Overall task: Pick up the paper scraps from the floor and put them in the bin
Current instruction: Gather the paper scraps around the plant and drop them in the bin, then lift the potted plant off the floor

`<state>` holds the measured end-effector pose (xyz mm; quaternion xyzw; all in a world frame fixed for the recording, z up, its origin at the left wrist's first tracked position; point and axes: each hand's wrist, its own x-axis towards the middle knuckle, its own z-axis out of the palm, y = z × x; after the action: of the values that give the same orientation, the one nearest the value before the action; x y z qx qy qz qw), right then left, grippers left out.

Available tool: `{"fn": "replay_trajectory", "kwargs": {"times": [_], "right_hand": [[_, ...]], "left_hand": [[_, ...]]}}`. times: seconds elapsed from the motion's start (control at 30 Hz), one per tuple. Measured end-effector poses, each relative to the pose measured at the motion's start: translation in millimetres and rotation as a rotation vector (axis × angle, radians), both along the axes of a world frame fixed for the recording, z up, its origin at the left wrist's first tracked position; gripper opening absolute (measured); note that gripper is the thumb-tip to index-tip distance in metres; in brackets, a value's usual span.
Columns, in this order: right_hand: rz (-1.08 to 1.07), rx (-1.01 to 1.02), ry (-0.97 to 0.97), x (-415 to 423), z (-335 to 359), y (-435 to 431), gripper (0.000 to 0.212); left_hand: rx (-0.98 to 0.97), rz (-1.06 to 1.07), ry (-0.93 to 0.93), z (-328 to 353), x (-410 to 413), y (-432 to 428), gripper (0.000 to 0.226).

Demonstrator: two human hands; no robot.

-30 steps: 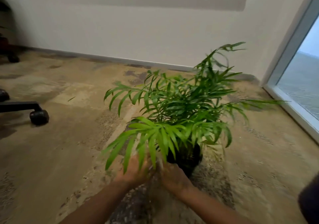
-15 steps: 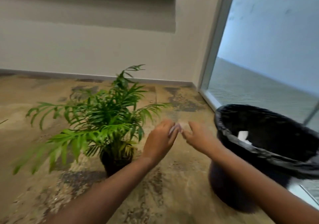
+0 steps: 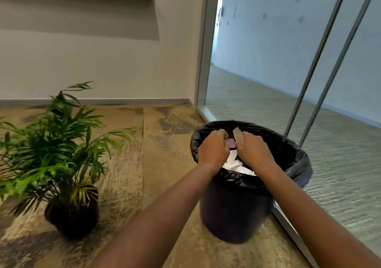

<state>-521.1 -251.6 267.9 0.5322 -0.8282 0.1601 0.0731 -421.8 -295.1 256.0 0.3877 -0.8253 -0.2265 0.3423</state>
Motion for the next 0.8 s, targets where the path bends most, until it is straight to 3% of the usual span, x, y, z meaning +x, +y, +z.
{"fn": "replay_trajectory", "kwargs": {"times": [0.1,0.23,0.33,0.43,0.57,0.8], "right_hand": [[-0.031,0.072,-0.152,-4,-16,0,0.028],[-0.07,0.204,-0.227,1,-11,-4,0.044],[0.001,0.091,-0.162,20,2,-9,0.052],[0.164,-0.097,-0.147,54,13,-16,0.045],[0.447,-0.226,-0.124,109,9,-20,0.035],[0.825,-0.004,-0.133,198,-57,-36,0.032]], "left_hand": [[0.003,0.007,-0.08,-8,1,-2,0.036],[-0.175,0.03,-0.088,-14,22,-7,0.036],[-0.257,0.049,-0.02,-20,53,-11,0.035],[-0.334,0.044,-0.039,-31,92,-14,0.033],[-0.404,0.019,-0.225,-50,156,-13,0.035],[-0.597,-0.114,-0.674,-105,291,-8,0.023]]}}
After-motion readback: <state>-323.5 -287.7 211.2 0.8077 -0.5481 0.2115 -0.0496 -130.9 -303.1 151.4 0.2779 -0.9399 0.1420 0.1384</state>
